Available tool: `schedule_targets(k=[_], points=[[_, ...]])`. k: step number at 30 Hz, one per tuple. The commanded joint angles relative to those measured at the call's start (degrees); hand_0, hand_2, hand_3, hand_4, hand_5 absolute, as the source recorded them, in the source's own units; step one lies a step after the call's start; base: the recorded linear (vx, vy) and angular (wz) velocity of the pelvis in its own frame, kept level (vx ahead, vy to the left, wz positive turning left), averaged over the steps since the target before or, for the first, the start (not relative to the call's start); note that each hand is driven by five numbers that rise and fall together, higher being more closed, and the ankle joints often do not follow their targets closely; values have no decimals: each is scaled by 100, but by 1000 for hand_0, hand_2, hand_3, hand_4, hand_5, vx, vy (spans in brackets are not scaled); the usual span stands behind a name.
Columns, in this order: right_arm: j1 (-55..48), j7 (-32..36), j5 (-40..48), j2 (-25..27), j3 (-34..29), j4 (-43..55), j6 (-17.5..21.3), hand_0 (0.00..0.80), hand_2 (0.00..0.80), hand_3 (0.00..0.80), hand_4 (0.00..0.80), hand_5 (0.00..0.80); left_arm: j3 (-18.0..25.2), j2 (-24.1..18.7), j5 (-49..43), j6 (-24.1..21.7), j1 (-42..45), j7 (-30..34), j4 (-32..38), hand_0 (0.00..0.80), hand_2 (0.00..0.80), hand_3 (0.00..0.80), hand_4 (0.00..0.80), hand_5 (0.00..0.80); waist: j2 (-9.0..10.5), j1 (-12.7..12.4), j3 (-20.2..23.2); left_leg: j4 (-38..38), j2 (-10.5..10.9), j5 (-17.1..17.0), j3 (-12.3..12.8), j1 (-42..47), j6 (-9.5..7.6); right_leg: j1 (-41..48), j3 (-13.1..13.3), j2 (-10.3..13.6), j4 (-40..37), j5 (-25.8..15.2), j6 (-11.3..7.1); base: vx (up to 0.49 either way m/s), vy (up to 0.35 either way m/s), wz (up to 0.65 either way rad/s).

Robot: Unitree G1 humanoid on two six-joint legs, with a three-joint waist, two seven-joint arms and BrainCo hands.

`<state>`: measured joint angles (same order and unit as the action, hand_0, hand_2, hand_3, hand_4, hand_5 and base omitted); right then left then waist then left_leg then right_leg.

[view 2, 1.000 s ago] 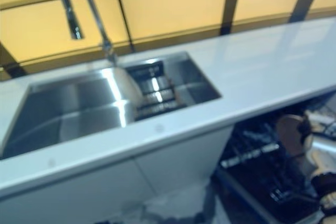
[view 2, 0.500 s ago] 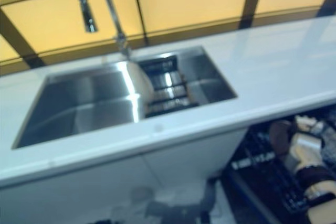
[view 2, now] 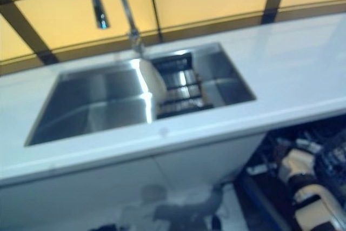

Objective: Take plates into dishwasher

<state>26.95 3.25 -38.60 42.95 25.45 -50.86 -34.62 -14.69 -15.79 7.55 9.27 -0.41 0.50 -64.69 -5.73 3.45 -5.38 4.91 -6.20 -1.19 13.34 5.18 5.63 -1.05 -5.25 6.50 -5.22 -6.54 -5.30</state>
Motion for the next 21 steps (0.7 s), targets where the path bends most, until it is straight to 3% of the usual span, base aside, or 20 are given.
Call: schedule_targets(k=[1, 12, 13, 14, 15, 21], points=[[677, -5, 171, -371, 396, -571, -133, 800, 800, 800, 800, 800, -260, -164, -95, -126, -346, 62, -271, 0, 0, 0, 0, 0, 365, -143, 6, 9, 37, 233, -243, 79, -164, 51, -112, 291, 22, 91, -374, 0, 1, 3], [586, 92, 561, -530, 305, -654, -267, 784, 784, 784, 784, 784, -232, -188, -239, -76, -388, 87, -306, 0, 0, 0, 0, 0, 459, -176, 29, 9, 5, 235, -262, 118, -167, 94, -132, 281, 22, 80, -374, 3, -6, 3], [601, 111, 572, -493, 273, -576, -261, 480, 480, 480, 480, 480, -204, -197, -252, -69, -391, 85, -313, 0, 0, 0, 0, 0, 483, -162, 30, 9, 2, 237, -261, 125, -169, 97, -108, 272, 22, 83, -371, 0, 0, 0], [597, 114, 574, -483, 260, -550, -251, 411, 411, 411, 411, 411, -200, -200, -253, -66, -390, 83, -311, 0, 0, 0, 0, 0, 488, -159, 31, 9, 1, 238, -261, 127, -169, 99, -105, 269, 22, 84, -371, 0, 0, 0], [580, 73, 672, -468, 233, -508, -232, 0, 0, 0, 0, 0, -199, -204, -250, -61, -382, 81, -303, 0, 0, 0, 0, 0, 496, -155, 35, 9, -5, 239, -259, 130, -168, 102, -102, 263, 22, 85, -371, 0, 0, 0], [327, 133, 609, -182, -57, 230, -97, 0, 0, 0, 0, 0, -26, -228, -316, -34, -328, 46, -296, 0, 0, 0, 0, 0, 648, -34, 44, 9, -42, 248, -192, 177, -170, 116, -13, 225, 22, 74, -379, 0, 0, 0]])
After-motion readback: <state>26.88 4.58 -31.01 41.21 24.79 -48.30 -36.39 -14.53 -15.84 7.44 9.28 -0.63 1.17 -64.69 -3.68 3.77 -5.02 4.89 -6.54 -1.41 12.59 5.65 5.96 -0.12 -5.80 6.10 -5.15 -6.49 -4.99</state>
